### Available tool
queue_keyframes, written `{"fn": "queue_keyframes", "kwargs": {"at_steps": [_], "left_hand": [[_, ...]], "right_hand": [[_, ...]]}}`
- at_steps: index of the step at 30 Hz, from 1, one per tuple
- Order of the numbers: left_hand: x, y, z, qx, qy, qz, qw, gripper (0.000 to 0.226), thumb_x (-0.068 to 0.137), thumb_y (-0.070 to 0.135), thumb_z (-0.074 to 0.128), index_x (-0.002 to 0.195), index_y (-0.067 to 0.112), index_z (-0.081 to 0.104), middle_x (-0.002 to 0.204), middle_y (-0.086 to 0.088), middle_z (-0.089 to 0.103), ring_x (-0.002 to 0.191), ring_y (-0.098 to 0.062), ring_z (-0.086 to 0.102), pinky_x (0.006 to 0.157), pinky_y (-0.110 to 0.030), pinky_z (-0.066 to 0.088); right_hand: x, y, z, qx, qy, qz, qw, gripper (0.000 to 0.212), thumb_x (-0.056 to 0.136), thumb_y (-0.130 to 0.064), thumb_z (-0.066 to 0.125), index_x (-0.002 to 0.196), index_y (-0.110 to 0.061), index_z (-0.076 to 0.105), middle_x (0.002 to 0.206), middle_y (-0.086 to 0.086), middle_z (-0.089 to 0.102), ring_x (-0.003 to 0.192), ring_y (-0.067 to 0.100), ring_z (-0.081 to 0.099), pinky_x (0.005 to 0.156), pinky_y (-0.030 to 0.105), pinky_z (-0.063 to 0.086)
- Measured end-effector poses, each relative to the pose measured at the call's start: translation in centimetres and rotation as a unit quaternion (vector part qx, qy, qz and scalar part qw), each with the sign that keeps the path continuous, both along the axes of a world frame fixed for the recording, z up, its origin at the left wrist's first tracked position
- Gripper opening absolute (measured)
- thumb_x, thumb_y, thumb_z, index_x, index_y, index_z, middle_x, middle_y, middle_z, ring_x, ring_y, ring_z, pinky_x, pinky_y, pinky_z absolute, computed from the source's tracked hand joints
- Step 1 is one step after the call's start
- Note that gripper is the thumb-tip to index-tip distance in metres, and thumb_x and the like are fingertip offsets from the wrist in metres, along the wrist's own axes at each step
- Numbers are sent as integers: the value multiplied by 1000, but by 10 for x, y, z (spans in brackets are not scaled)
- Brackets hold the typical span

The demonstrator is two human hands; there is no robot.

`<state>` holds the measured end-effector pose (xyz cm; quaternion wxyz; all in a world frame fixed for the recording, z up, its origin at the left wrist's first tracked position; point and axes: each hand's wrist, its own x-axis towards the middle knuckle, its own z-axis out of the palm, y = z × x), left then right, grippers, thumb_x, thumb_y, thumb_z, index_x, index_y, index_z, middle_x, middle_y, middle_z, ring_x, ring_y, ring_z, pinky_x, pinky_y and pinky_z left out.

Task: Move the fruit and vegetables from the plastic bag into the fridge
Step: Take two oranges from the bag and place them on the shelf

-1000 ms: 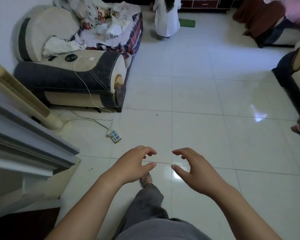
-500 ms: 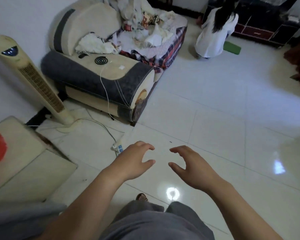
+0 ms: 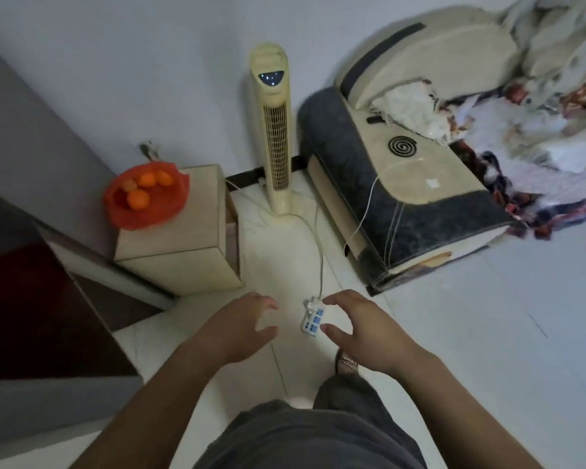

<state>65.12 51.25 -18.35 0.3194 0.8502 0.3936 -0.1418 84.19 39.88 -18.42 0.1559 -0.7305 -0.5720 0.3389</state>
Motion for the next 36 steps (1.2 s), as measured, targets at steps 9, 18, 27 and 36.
{"fn": "queue_keyframes", "kwargs": {"at_steps": [9, 18, 27, 36], "left_hand": [[83, 55, 21, 3, -50, 145, 988, 45, 89, 39, 55, 131, 28, 44, 136, 8, 44, 123, -9, 42, 104, -27, 35], [20, 109, 4, -29, -51, 299, 953, 46, 89, 37, 56, 132, 26, 44, 137, 7, 44, 118, -8, 45, 97, -20, 37], [-12, 286, -19, -31, -66, 258, 963, 43, 90, 34, 55, 131, 25, 45, 134, 3, 46, 118, -12, 46, 97, -26, 39], [-107, 410, -37, -20, 0, 266, 964, 42, 88, 37, 56, 127, 25, 48, 131, -1, 48, 119, -16, 47, 98, -32, 39]], "right_hand": [[86, 99, -1, -15, -13, 116, 993, 45, 90, -41, 54, 131, -27, 44, 135, -8, 45, 116, 9, 47, 95, 19, 35], [59, 208, -9, -30, -8, 226, 974, 46, 89, -42, 55, 132, -29, 42, 137, -9, 44, 118, 7, 45, 96, 19, 36], [11, 374, -18, -38, -74, 230, 970, 49, 89, -44, 53, 134, -28, 40, 137, -7, 43, 119, 9, 46, 97, 21, 39], [-80, 515, -35, -37, -93, 319, 942, 48, 89, -40, 54, 133, -23, 43, 132, -2, 47, 114, 15, 50, 92, 26, 43]]}}
